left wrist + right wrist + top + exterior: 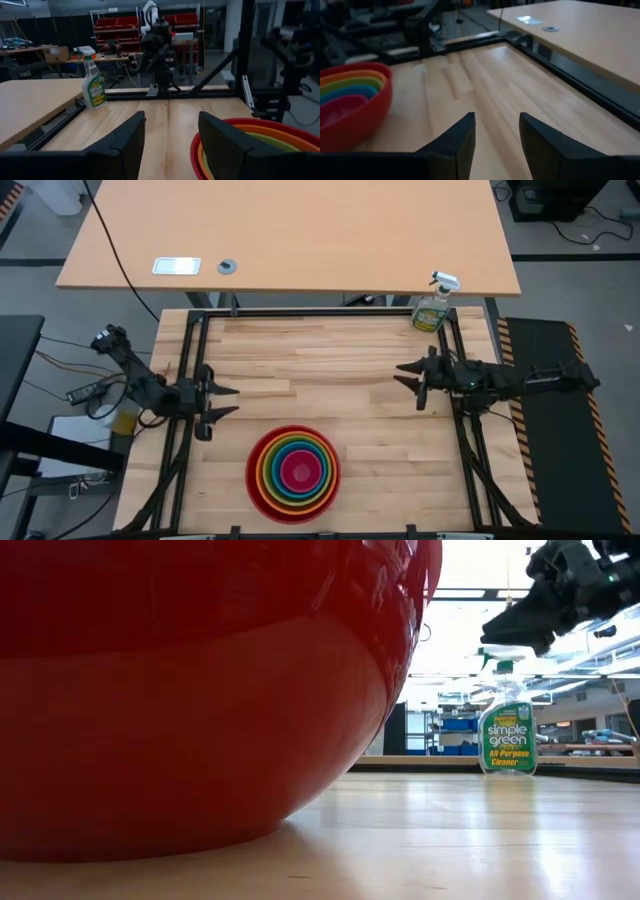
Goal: Nest bowls inside each other
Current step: Return to Home Position
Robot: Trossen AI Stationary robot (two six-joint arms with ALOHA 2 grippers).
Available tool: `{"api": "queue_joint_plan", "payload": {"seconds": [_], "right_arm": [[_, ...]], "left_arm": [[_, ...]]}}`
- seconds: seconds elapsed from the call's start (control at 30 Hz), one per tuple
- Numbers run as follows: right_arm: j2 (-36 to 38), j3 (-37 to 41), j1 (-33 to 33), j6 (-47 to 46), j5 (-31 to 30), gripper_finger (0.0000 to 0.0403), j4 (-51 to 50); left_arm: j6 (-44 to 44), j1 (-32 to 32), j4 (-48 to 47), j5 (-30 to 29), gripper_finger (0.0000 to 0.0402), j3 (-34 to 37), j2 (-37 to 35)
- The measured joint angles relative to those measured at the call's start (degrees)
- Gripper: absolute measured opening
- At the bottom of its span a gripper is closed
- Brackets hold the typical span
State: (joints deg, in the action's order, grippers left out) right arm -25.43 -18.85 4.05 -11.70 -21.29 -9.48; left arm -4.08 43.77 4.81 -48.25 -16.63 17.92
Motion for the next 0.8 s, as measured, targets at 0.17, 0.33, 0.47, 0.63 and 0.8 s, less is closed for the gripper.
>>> {"api": "queue_joint_plan", "payload": {"seconds": [0.17,0.33,0.47,0.63,0.8], "right_arm": [[9.16,4.8,-2.6,-0.55,2.7,0.0159,0.64],[16.69,8.81,-3.83,0.25,3.49,0.0155,0.45],[21.96,12.11,-4.87,0.86,3.85,0.0148,-0.13],[25.2,14.87,-7.11,0.78,6.32,0.0134,0.91],[24.87,14.98,-11.19,-0.63,12.18,0.0114,1.14]], "left_arm": [[0.28,0.0,0.28,0.01,0.0188,4.13,-8.02],[0.5,0.0,0.41,0.04,0.0188,5.96,-12.41],[0.44,-0.21,0.16,-0.02,0.0188,7.36,-12.84],[0.48,-3.76,1.09,0.55,0.0185,8.5,-12.84],[2.07,-9.61,1.07,7.49,0.0158,9.69,-12.83]]}}
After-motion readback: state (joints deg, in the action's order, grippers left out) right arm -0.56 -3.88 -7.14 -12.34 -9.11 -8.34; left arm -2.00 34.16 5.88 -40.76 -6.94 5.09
